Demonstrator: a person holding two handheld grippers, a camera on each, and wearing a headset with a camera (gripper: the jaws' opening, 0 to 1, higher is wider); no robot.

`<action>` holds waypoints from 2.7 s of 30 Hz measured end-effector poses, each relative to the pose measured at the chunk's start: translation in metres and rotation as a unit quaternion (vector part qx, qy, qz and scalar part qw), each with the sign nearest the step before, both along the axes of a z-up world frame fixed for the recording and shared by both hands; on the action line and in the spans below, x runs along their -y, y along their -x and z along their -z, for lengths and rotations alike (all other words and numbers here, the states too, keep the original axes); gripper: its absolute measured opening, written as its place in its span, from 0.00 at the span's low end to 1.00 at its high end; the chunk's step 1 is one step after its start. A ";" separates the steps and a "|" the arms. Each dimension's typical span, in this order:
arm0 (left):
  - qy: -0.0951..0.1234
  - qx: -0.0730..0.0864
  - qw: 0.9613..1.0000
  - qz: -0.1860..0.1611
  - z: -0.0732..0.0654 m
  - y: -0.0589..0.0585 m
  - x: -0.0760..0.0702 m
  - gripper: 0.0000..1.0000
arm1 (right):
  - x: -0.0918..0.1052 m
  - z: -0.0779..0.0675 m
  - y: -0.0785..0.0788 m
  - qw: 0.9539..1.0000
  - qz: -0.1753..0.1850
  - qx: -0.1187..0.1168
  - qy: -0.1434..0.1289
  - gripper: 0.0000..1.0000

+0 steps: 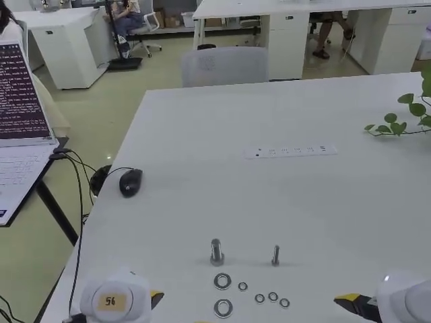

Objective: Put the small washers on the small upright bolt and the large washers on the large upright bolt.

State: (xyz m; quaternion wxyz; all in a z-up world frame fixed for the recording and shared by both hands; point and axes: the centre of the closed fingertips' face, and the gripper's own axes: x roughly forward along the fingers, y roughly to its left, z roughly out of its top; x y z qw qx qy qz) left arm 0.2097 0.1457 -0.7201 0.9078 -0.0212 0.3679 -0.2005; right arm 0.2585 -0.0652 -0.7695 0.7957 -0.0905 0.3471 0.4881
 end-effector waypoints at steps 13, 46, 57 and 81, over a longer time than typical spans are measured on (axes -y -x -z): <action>0.000 0.001 1.000 0.003 -0.002 -0.003 0.000 0.68 | -0.002 -0.003 -0.007 1.000 0.000 0.005 -0.002 0.59; 0.004 -0.003 1.000 0.000 0.000 -0.010 0.012 0.66 | -0.037 0.023 -0.055 0.984 -0.158 0.006 0.078 0.27; 0.004 -0.001 1.000 0.003 -0.002 -0.015 0.018 0.65 | -0.062 0.062 -0.034 0.935 -0.306 0.045 0.176 0.17; 0.004 0.003 1.000 0.003 -0.003 -0.017 0.018 0.64 | -0.059 0.055 -0.034 0.884 -0.397 0.065 0.239 0.15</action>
